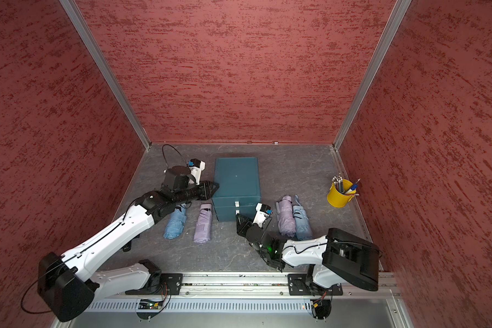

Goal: Place the umbrella in the drawer by color
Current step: Open the drawer in the storage box.

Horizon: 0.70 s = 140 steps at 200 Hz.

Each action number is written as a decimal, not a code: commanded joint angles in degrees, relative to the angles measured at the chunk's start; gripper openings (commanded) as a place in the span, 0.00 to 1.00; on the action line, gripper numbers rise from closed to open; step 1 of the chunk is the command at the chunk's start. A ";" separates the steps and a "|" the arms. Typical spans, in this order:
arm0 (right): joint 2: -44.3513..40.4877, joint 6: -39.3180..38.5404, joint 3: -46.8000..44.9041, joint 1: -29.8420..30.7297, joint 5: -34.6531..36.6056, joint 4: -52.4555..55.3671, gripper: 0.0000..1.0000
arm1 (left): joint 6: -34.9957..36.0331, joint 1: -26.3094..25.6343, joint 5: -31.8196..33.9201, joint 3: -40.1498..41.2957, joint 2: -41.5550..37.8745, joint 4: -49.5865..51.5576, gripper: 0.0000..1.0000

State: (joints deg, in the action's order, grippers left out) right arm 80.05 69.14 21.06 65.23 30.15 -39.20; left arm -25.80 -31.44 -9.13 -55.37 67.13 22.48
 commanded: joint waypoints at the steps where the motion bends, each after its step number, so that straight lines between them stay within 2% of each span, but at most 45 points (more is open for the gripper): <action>1: 0.37 0.03 1.87 -0.49 -1.11 0.29 0.16 | 1.46 0.27 -0.28 1.63 -0.19 3.57 0.36; 37: -0.54 -1.42 2.29 -0.50 -2.21 1.68 0.00 | 1.03 0.31 0.57 1.83 -0.51 3.84 0.38; 74: -3.33 -4.09 3.21 -0.18 -3.78 6.40 0.00 | 0.24 0.33 0.76 1.92 -0.07 3.87 0.38; 140: -4.02 -4.19 0.83 1.35 -4.39 4.70 0.00 | -0.09 0.37 1.51 1.59 0.42 3.99 0.38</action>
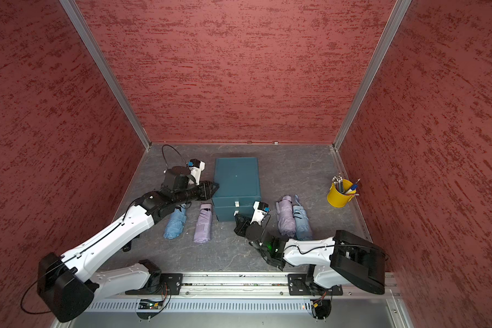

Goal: Place the umbrella in the drawer by color
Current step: Open the drawer in the storage box.

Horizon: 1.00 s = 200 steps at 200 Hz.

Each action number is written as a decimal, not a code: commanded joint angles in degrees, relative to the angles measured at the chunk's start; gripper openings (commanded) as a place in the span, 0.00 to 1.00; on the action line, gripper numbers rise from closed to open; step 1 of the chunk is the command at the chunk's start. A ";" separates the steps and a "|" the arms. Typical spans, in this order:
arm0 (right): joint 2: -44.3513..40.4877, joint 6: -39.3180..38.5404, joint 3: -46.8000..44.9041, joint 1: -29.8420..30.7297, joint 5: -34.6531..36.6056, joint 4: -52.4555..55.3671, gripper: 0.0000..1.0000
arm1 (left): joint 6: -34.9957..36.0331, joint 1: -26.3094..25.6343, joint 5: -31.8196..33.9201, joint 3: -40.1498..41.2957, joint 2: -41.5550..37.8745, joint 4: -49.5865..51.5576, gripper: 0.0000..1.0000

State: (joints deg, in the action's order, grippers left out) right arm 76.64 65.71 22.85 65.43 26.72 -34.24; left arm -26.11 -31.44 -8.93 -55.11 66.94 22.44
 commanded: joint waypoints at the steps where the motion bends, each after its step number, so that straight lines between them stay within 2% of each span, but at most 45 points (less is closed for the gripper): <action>1: -0.66 -0.76 -1.01 1.22 -0.88 -0.19 0.00 | 0.24 0.39 1.34 1.28 0.64 4.02 0.38; 39: -4.66 -1.23 -1.13 7.58 3.77 7.36 0.00 | -0.52 0.42 1.73 1.26 1.17 4.31 0.38; 57: -8.51 -0.21 -0.80 11.36 7.17 15.33 0.00 | -0.79 0.33 2.03 0.93 1.48 4.61 0.40; 86: -13.10 2.76 -0.40 16.58 10.93 26.19 0.00 | -1.20 0.37 2.83 0.88 1.53 4.44 0.40; 142: -14.85 10.08 3.76 27.45 17.74 43.67 0.00 | -1.23 0.39 3.38 0.80 1.76 4.54 0.40; 200: -12.81 11.98 6.39 31.01 19.58 47.34 0.00 | -0.96 0.42 3.22 0.61 1.62 4.61 0.40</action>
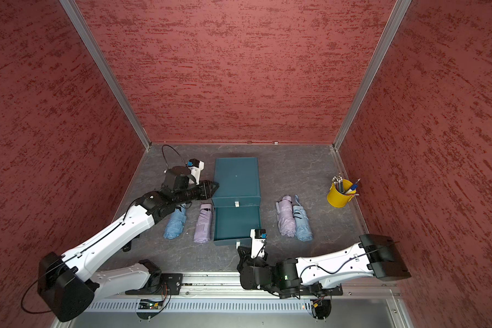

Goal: Place the umbrella in the drawer by color
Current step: Open the drawer in the storage box.

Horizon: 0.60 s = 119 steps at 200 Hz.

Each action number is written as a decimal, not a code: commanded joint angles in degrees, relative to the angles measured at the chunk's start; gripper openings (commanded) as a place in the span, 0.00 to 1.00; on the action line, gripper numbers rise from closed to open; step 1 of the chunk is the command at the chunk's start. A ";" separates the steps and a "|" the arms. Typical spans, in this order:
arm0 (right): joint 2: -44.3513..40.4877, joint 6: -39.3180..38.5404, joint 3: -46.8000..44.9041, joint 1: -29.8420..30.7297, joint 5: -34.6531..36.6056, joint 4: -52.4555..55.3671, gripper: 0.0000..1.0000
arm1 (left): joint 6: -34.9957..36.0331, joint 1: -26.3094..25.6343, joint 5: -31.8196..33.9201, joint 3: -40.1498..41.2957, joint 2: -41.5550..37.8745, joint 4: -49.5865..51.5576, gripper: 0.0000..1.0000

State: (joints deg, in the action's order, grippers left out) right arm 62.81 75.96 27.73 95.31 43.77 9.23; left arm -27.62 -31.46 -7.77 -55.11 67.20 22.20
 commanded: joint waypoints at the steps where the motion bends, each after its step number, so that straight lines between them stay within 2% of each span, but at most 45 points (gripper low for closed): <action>1: 1.06 1.77 1.53 1.17 2.50 3.86 0.00 | 0.55 0.44 2.02 0.62 1.36 4.86 0.40; 23: 2.37 2.18 3.06 1.16 2.03 5.92 0.00 | 0.63 0.43 1.68 0.59 1.32 4.88 0.46; 29: 2.64 1.72 3.92 1.28 1.86 6.94 0.11 | 0.53 0.41 1.64 0.61 1.27 4.95 0.48; 41: 3.17 1.52 6.64 1.67 2.28 11.54 0.40 | 0.50 0.40 1.70 0.53 1.18 5.11 0.49; 48: 3.46 1.39 8.60 2.07 2.90 14.77 0.49 | 0.53 0.37 1.68 0.53 1.09 5.22 0.50; 67: 4.61 1.26 14.63 3.07 4.56 25.64 0.51 | 0.75 0.42 1.28 0.00 0.70 5.70 0.50; 98: 6.86 6.08 27.05 4.47 7.60 48.72 0.51 | 1.01 0.35 0.45 -1.61 -0.42 6.82 0.51; 119: 7.93 8.28 34.50 4.49 8.59 61.96 0.57 | 0.49 0.35 -0.54 -2.59 -1.02 7.16 0.53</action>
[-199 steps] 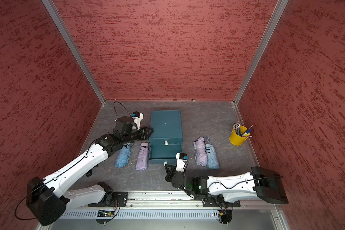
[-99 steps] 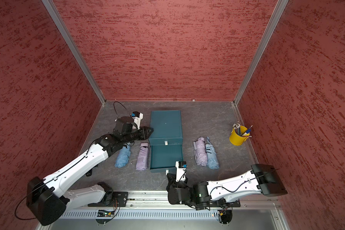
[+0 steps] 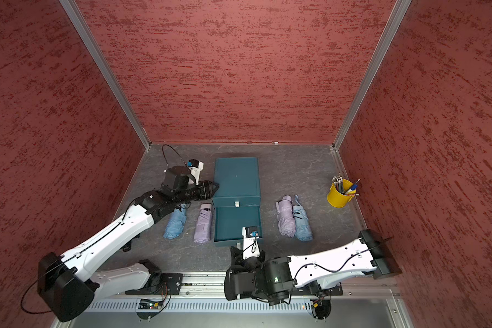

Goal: Place the umbrella in the drawer by color
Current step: Open the drawer in the storage box, then pick up the umbrella from the center of the board.

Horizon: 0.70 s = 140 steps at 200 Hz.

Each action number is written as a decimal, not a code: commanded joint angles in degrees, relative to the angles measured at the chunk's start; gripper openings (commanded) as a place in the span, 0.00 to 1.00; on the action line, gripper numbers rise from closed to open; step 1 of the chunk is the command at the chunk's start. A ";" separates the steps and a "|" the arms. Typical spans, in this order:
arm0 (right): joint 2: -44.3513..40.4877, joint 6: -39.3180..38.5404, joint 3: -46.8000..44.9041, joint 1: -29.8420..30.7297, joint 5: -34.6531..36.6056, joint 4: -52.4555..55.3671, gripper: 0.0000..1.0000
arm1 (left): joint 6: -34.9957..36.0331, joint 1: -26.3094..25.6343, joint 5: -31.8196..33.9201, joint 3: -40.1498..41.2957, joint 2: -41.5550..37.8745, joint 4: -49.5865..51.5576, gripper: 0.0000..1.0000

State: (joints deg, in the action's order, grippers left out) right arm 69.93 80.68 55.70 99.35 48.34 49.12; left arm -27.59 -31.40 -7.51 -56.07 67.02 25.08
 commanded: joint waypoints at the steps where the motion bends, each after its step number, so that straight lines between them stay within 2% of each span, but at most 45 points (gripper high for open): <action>1: 0.86 3.71 6.87 0.47 4.12 22.68 0.58 | 0.45 0.28 -0.87 -1.69 -0.84 4.32 0.53; 26: 0.94 8.20 14.64 -2.77 3.68 37.73 0.62 | -0.44 0.23 -1.72 -3.07 -1.83 4.79 0.55; 52: -2.60 0.79 16.83 -11.51 -1.23 39.97 0.62 | -0.88 0.27 -1.64 -4.96 -3.87 5.56 0.58; 68: -5.89 -6.66 14.81 -20.58 -7.31 36.23 0.62 | -1.15 0.27 -1.42 -6.16 -5.13 6.53 0.58; 89: -9.70 -18.70 9.08 -33.57 -16.34 26.27 0.61 | -1.83 0.17 -1.22 -6.79 -7.43 7.56 0.58; 115: -10.55 -27.23 2.53 -47.04 -24.29 17.33 0.65 | -2.90 0.07 -0.75 -5.50 -10.73 8.49 0.58; 140: -8.67 -33.60 -3.48 -56.42 -32.34 8.17 0.70 | -4.26 -0.06 -0.69 -2.28 -15.26 8.67 0.58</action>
State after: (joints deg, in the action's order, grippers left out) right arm 59.83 57.63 56.42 49.93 27.62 68.88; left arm -30.22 -31.42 -8.64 -60.99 55.31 32.29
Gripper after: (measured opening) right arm 0.686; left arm 0.577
